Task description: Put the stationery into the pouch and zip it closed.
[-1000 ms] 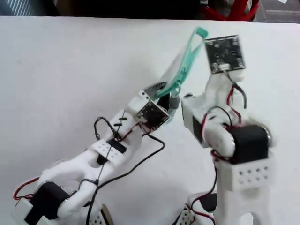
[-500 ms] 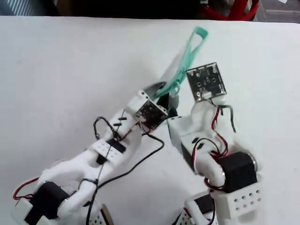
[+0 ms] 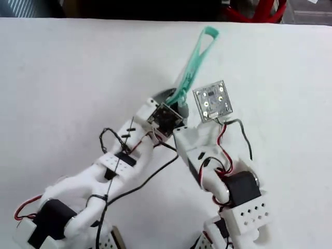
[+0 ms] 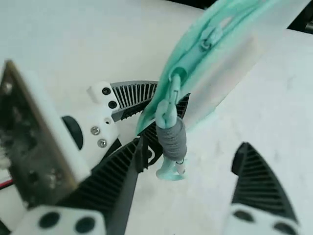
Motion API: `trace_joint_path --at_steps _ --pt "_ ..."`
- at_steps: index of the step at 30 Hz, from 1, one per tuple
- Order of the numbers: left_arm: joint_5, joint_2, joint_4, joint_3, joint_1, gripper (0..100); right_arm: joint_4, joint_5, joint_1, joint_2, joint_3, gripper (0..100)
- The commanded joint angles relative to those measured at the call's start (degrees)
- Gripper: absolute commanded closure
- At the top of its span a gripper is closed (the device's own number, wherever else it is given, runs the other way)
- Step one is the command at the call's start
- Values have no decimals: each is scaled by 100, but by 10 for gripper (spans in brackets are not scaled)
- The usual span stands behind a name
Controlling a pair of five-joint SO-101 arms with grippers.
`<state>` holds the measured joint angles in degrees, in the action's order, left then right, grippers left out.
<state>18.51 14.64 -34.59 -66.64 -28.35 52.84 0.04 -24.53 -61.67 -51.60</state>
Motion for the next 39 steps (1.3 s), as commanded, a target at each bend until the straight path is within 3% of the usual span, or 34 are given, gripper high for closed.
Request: trace_joint_path --at_steps 1,4,12,20,39 --pt "70 22 -79 193 -48 977 -242 -62 -13 -127 -299 848" --pt "70 48 -88 167 -48 977 -233 -9 -13 -435 -536 913" --pt "62 57 -88 167 -48 977 321 756 -4 -2431 -1424 847" --pt "62 57 -88 167 -57 977 -971 1169 -13 -4154 -3024 885" --pt "62 22 -62 158 -84 977 -2044 1169 31 -3820 -3200 882"
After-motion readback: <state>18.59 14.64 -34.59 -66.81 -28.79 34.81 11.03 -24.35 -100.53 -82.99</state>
